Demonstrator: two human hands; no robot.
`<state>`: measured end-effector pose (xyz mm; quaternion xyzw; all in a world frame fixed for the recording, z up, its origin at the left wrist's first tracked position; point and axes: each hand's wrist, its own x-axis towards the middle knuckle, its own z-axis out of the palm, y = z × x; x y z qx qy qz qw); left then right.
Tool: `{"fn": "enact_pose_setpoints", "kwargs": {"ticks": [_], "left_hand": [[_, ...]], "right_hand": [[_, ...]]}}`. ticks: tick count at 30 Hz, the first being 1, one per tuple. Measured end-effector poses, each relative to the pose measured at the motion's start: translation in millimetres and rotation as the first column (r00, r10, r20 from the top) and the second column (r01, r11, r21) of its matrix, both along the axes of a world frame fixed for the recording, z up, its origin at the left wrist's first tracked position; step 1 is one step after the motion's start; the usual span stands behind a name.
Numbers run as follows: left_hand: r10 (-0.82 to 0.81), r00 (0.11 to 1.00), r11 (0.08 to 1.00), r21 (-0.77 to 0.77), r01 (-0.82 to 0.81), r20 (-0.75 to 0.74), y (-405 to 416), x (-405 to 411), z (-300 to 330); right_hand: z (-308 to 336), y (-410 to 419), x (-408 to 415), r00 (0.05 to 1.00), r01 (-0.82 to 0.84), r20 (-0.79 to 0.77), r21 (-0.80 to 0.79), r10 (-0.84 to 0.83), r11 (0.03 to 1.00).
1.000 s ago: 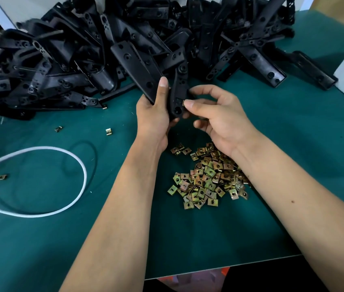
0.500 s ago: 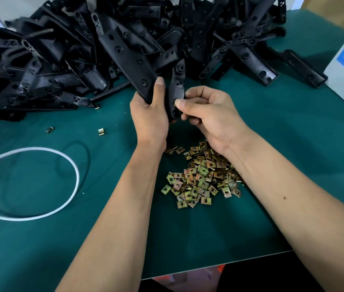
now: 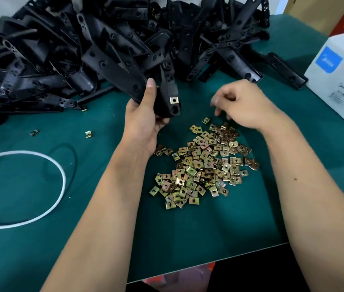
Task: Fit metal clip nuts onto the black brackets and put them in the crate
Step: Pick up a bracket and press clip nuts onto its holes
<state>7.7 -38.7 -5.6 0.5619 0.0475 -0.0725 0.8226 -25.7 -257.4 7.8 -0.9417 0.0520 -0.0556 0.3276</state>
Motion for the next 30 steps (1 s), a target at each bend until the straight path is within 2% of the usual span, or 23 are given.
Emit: {"fn": "enact_pose_setpoints", "kwargs": {"ticks": [4,7,11,13,16,18,22,25,28,30], "left_hand": [[-0.03,0.999,1.0,-0.003,0.03,0.032,1,-2,1],[-0.037,0.998,0.999,-0.009,0.037,0.044,3,-2,2],[0.002,0.999,0.996,-0.085,0.001,0.035,6,-2,2],[0.007,0.998,0.994,-0.109,0.0,0.057,7,-2,2],[0.047,0.997,0.992,-0.118,-0.04,0.056,9,-1,2],[0.089,0.995,0.99,-0.116,-0.084,0.035,10,0,3],[0.117,0.993,0.978,-0.171,-0.118,-0.016,15,2,5],[0.155,0.984,0.962,-0.211,-0.171,-0.092,18,4,7],[0.152,0.983,0.957,-0.231,-0.172,-0.103,20,5,7],[0.143,0.985,0.96,-0.228,-0.162,-0.098,21,5,8]], "right_hand": [[3,3,0,0.983,-0.154,-0.121,-0.105,0.141,0.983],[0,10,3,0.974,-0.197,-0.134,-0.112,0.182,0.974],[-7,21,6,0.992,-0.126,-0.014,-0.074,0.125,0.989],[-7,28,6,0.992,-0.107,0.063,0.023,0.105,0.994],[-6,43,4,0.979,-0.184,0.129,0.205,0.16,0.961],[-8,54,3,0.967,-0.245,0.134,0.262,0.216,0.933],[-11,73,1,0.947,-0.313,0.158,0.262,0.279,0.913],[-12,76,0,0.942,-0.311,0.199,0.225,0.269,0.923],[-11,76,1,0.943,-0.291,0.219,0.169,0.252,0.942],[-10,77,1,0.954,-0.256,0.219,0.238,0.205,0.937]]}}
